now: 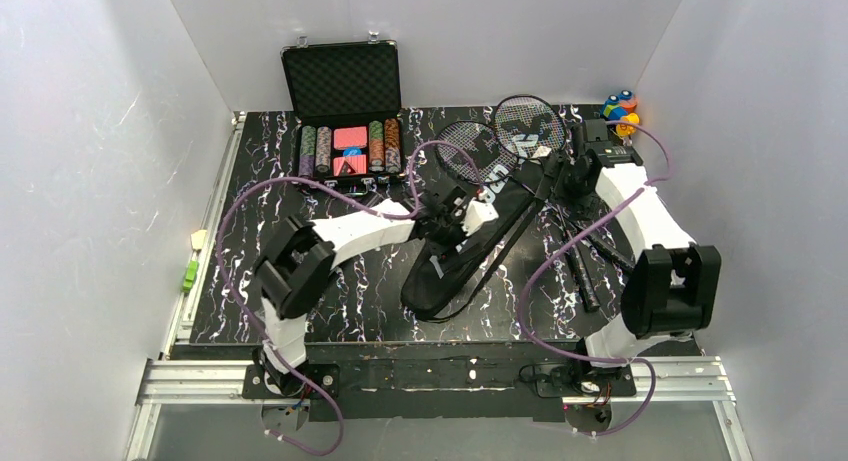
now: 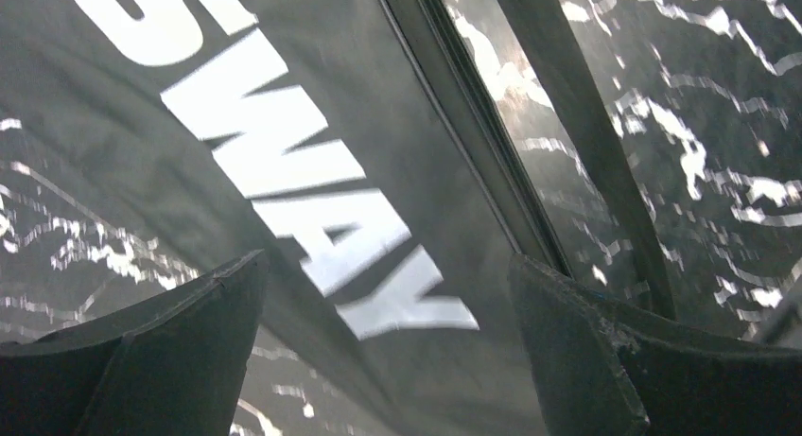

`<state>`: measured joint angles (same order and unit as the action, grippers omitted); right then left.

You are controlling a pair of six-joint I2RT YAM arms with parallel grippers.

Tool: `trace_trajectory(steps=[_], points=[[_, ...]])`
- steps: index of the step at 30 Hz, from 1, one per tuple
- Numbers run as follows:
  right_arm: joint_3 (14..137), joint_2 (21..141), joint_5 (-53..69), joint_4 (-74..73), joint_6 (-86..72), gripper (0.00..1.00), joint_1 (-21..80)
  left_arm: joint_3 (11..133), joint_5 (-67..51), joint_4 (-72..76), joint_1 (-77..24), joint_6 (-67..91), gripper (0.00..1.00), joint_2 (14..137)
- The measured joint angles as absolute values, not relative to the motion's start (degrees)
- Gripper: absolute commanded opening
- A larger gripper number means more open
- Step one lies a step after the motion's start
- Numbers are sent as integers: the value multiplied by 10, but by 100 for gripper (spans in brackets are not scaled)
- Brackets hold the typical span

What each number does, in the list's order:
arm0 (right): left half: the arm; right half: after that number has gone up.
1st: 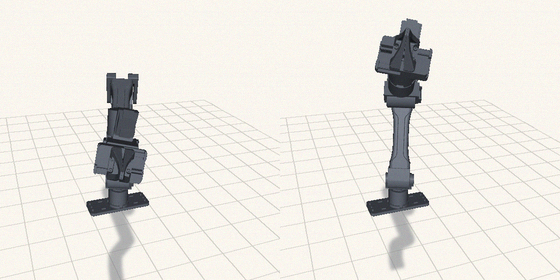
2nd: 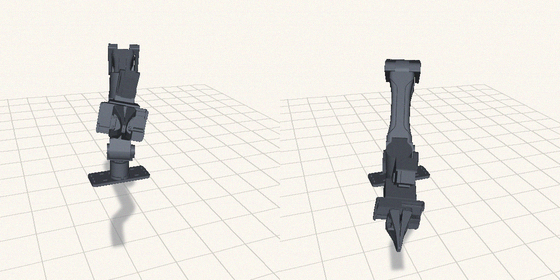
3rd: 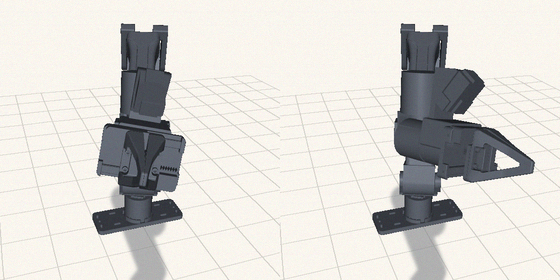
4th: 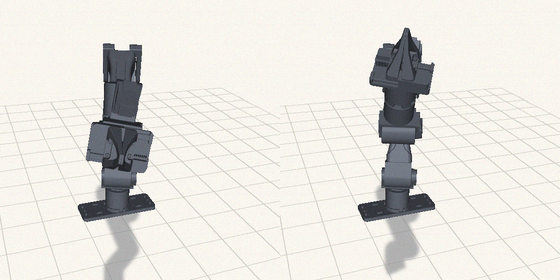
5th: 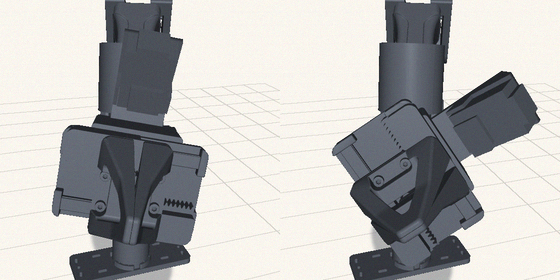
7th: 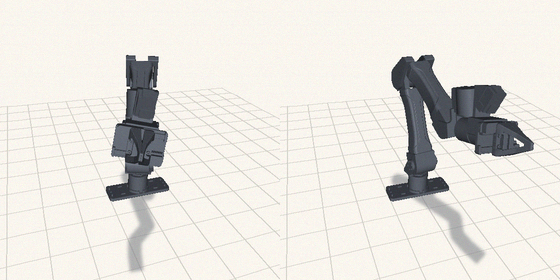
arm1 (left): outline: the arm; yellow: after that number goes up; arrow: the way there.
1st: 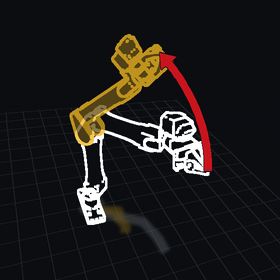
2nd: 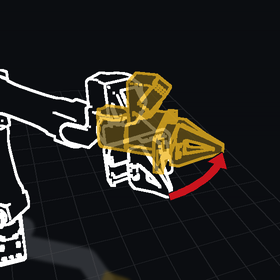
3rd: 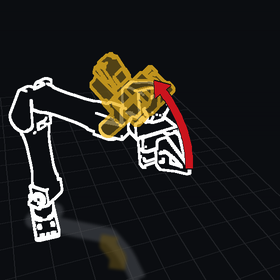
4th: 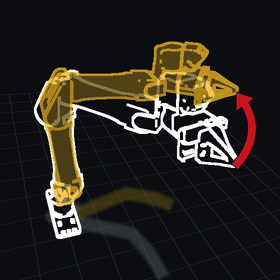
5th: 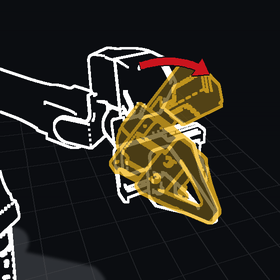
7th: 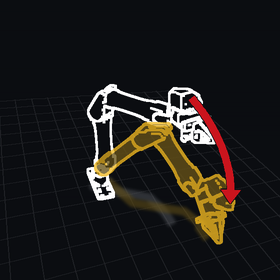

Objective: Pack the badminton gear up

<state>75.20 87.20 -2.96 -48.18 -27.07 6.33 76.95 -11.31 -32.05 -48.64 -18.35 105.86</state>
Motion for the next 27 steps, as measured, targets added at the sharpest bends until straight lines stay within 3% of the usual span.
trace_trajectory(steps=[9,13,23,27], points=[[757,935,-48,-479,-263,83,63,857,-117,-252,-493,-147,95,1169],[755,935,-44,-470,-267,81,63,858,-123,-237,-499,-139,83,1170],[714,934,4,-422,-299,78,64,858,-124,-219,-513,-141,73,1193],[710,931,20,-413,-307,77,65,858,-116,-213,-515,-151,61,1205]])
